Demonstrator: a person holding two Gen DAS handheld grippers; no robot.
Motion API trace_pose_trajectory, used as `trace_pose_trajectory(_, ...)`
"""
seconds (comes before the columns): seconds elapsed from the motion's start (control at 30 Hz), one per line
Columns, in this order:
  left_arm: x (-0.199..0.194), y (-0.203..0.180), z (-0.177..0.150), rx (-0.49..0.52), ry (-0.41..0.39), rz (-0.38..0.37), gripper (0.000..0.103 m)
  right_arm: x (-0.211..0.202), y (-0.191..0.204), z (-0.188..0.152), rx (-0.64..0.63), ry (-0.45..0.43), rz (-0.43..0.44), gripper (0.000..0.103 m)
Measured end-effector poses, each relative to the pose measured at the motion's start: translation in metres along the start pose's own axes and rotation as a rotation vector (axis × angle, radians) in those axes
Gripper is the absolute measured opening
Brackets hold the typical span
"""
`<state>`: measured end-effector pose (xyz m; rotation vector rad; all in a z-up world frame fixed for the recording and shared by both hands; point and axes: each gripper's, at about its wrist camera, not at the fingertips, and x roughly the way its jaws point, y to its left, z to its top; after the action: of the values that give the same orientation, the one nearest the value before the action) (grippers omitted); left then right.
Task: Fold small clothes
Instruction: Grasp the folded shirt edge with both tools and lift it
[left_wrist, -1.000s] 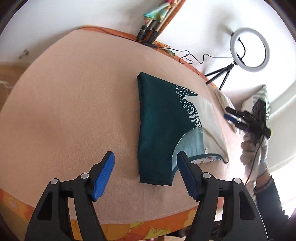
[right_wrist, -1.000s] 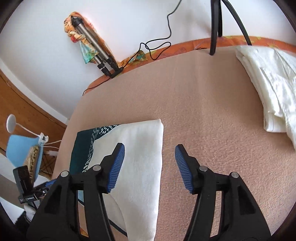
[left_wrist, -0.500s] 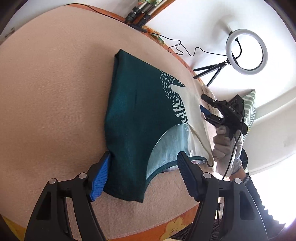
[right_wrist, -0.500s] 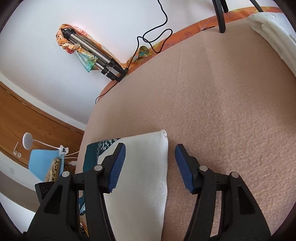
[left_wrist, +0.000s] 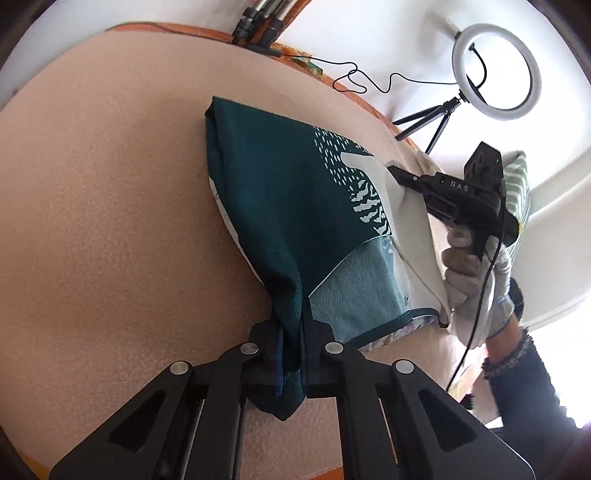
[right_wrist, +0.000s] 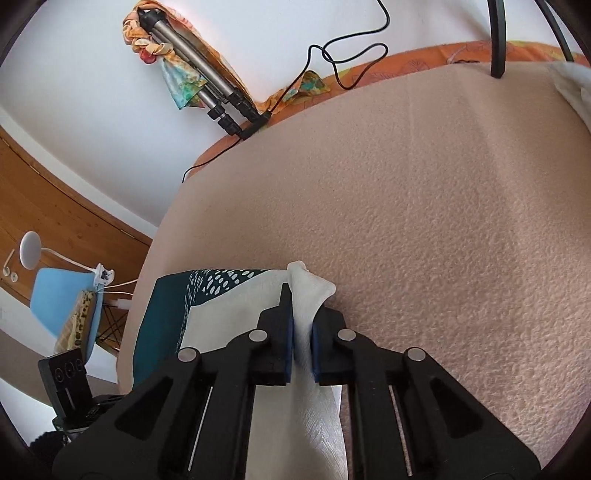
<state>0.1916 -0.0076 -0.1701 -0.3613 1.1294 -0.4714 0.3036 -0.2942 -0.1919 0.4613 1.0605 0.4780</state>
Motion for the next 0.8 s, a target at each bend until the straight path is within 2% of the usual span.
trace_pose_trajectory(0.2,-0.019,0.006,0.001,-0.001,-0.063,0.027,0.004,-0.031,0.019,0.009,-0.027,-0.069,-0.047,0.006)
trace_pose_trajectory(0.3,-0.028,0.002,0.0,0.022,-0.087,0.029,0.004,-0.039,0.03,0.01,-0.069,-0.072,-0.101,0.006)
trace_pose_trajectory(0.37,-0.032,-0.002,0.001,0.033,-0.094,0.032,0.004,-0.044,0.034,0.011,-0.076,-0.08,-0.106,0.006)
trace_pose_trajectory(0.57,-0.044,-0.026,0.003,0.121,-0.131,0.018,0.004,-0.067,0.045,0.018,-0.105,-0.11,-0.132,0.006)
trace_pose_trajectory(0.8,-0.041,-0.061,0.019,0.203,-0.175,-0.026,0.004,-0.117,0.043,0.028,-0.114,-0.195,-0.146,0.006)
